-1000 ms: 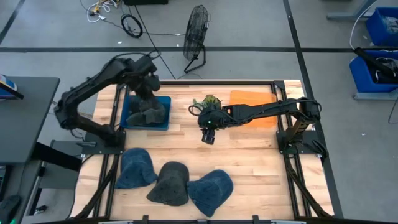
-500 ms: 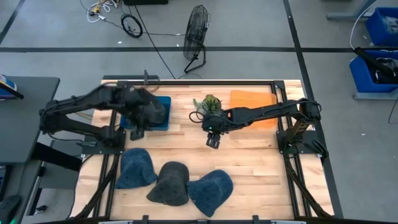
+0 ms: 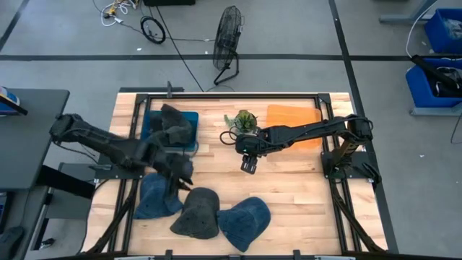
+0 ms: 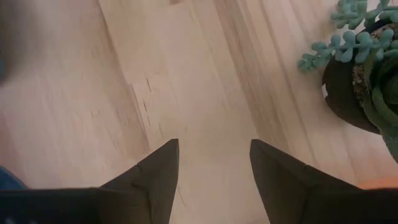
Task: Pick & Place hat
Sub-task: Put the black cap into the blue bin
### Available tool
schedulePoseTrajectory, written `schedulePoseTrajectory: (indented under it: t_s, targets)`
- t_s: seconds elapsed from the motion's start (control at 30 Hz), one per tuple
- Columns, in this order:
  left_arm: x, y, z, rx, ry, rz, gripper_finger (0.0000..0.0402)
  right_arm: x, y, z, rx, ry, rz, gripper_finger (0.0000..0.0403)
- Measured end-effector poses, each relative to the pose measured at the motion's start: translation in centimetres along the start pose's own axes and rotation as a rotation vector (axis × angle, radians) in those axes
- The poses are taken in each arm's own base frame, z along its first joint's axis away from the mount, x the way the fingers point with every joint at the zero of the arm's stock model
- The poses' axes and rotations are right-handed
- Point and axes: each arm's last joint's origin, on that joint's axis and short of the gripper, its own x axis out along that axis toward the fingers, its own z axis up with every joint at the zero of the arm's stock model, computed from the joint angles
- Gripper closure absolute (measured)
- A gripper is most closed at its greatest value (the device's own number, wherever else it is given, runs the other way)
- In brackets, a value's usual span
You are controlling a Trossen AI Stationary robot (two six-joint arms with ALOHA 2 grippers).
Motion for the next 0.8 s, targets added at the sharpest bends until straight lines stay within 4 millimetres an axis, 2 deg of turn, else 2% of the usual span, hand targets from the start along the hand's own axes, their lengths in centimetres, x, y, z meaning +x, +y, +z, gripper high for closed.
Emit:
schedulePoseTrajectory:
  t_s: [0.17,0.47,0.6,0.8]
  targets:
    - [2.0,-1.9,-0.7,0.035,0.013,0.082,0.0285,0.0,0.0,0.0,0.000,-0.002,0.001,0.0199]
    - [5.6,-3.0,-2.3,0.070,0.150,0.097,0.0279,0.0,0.1,0.2,0.005,-0.017,0.005,0.0199]
    - [6.8,-3.7,-3.1,0.076,0.202,0.098,0.0255,0.0,0.1,0.2,0.007,-0.021,0.007,0.0199]
    - [7.0,-4.3,-3.2,0.028,0.184,0.083,0.0196,0.0,0.1,0.3,0.008,-0.027,0.009,0.0199]
